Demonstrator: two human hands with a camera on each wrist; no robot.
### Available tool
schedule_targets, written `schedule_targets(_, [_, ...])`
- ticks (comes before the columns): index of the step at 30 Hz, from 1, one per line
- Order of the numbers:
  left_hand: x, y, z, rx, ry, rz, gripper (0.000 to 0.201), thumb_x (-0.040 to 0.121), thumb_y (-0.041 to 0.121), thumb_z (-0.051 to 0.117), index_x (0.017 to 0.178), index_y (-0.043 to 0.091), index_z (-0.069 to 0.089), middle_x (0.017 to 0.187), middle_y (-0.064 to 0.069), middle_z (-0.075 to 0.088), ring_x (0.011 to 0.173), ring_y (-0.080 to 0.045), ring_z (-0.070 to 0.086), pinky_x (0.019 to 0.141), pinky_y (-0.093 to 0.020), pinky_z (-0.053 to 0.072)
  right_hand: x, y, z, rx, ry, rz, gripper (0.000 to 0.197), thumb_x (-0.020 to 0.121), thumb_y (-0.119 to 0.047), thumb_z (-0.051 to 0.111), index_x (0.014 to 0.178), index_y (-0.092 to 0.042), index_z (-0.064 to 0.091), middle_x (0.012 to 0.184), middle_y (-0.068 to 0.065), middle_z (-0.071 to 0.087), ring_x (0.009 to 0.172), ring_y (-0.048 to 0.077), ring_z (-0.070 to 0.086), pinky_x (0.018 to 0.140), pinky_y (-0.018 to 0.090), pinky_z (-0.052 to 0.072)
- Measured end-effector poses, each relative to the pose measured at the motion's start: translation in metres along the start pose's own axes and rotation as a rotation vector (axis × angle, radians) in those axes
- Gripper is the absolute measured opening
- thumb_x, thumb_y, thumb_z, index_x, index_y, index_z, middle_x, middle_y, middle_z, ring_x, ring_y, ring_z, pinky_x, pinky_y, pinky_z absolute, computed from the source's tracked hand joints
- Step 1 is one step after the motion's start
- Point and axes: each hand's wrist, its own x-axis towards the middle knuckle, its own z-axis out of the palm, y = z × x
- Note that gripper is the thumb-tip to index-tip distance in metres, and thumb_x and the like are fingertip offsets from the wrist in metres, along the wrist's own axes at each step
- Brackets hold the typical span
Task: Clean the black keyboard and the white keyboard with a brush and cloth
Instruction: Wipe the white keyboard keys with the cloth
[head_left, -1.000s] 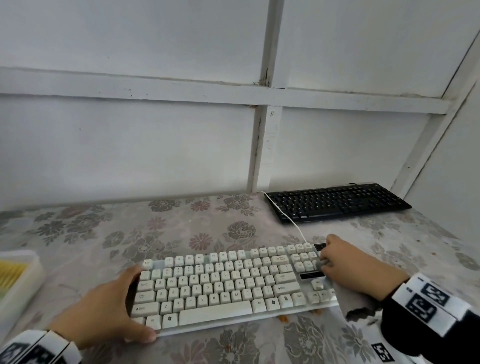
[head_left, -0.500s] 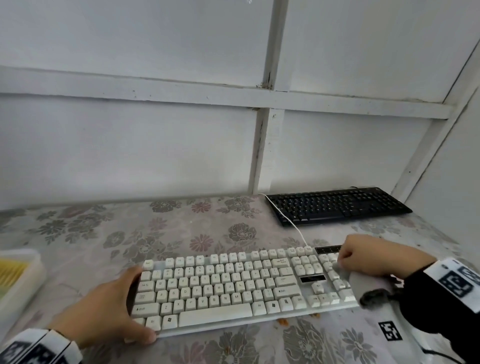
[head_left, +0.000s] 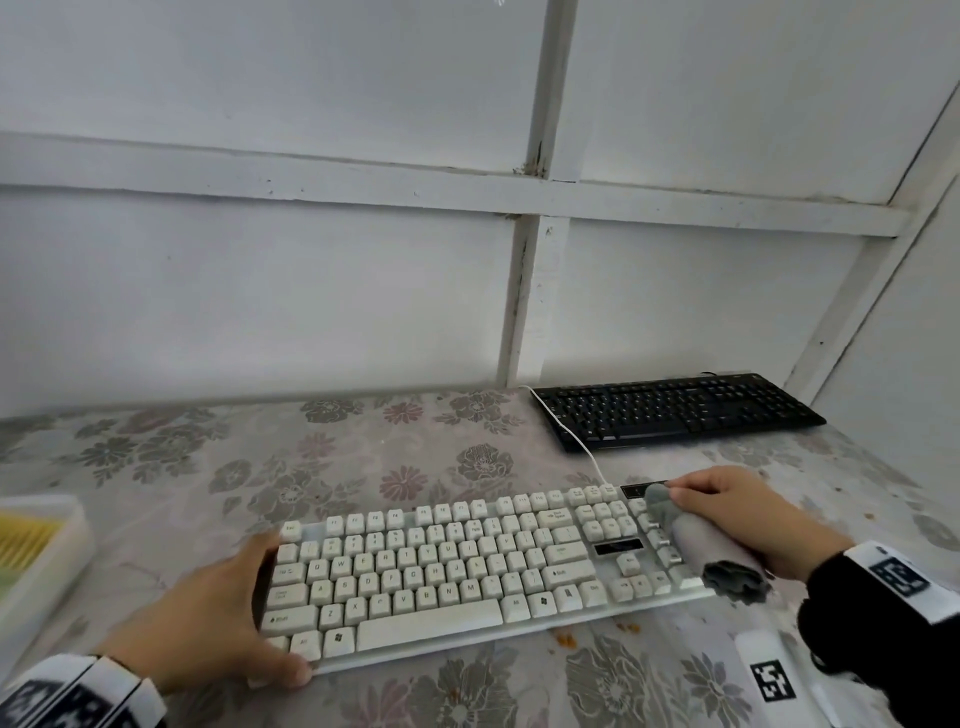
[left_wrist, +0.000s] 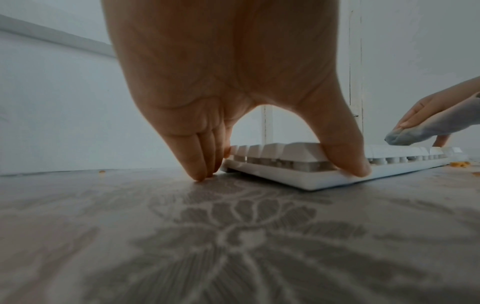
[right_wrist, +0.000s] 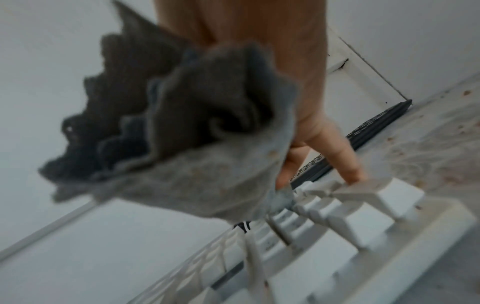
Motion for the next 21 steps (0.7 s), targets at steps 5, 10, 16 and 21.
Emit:
schedule_targets(5, [0.001, -0.003, 0.002, -0.016, -0.008, -0.017, 0.144, 0.009, 0.081, 0.064, 0.137, 0.033, 0.017, 0.121, 0.016, 0.051, 0.106, -0.002, 0.051, 0.096, -0.021, 0.041, 0.011, -0.008, 0.013, -0.207, 0.092, -0.168, 0.019, 0.09, -0.013, 0.061, 0.106, -0.014, 0.071, 0.091, -0.008, 0.063, 0.091, 0.011, 0.06, 0.077, 0.019, 0.04])
schedule_targets(10, [0.0, -0.004, 0.003, -0.066, -0.013, -0.014, 0.142, 0.013, 0.077, 0.071, 0.136, 0.033, 0.016, 0.123, 0.016, 0.049, 0.108, -0.003, 0.051, 0.099, -0.022, 0.041, 0.014, -0.014, 0.036, -0.589, 0.027, -0.277, 0.01, 0.089, -0.016, 0.059, 0.092, -0.014, 0.069, 0.09, -0.007, 0.044, 0.086, 0.011, 0.051, 0.07, 0.01, 0.032])
schedule_targets(16, [-0.002, 0.002, 0.002, -0.041, -0.033, 0.005, 0.156, 0.015, 0.078, 0.065, 0.142, 0.036, -0.016, 0.152, 0.01, 0.014, 0.135, -0.012, 0.027, 0.112, -0.027, 0.024, -0.004, -0.019, 0.037, -0.834, -0.07, -0.215, 0.04, 0.095, -0.019, 0.048, 0.057, -0.024, 0.037, 0.077, -0.014, 0.024, 0.061, 0.001, 0.036, 0.052, 0.013, 0.032])
schedule_targets(21, [-0.002, 0.003, 0.0, -0.031, -0.029, 0.007, 0.156, 0.009, 0.081, 0.062, 0.144, 0.035, -0.001, 0.149, 0.008, 0.024, 0.129, -0.01, 0.034, 0.108, -0.025, 0.028, -0.011, -0.033, 0.035, -0.965, -0.252, -0.225, 0.04, 0.097, -0.016, 0.043, 0.059, -0.024, 0.033, 0.075, -0.013, 0.02, 0.06, 0.001, 0.031, 0.052, 0.013, 0.03])
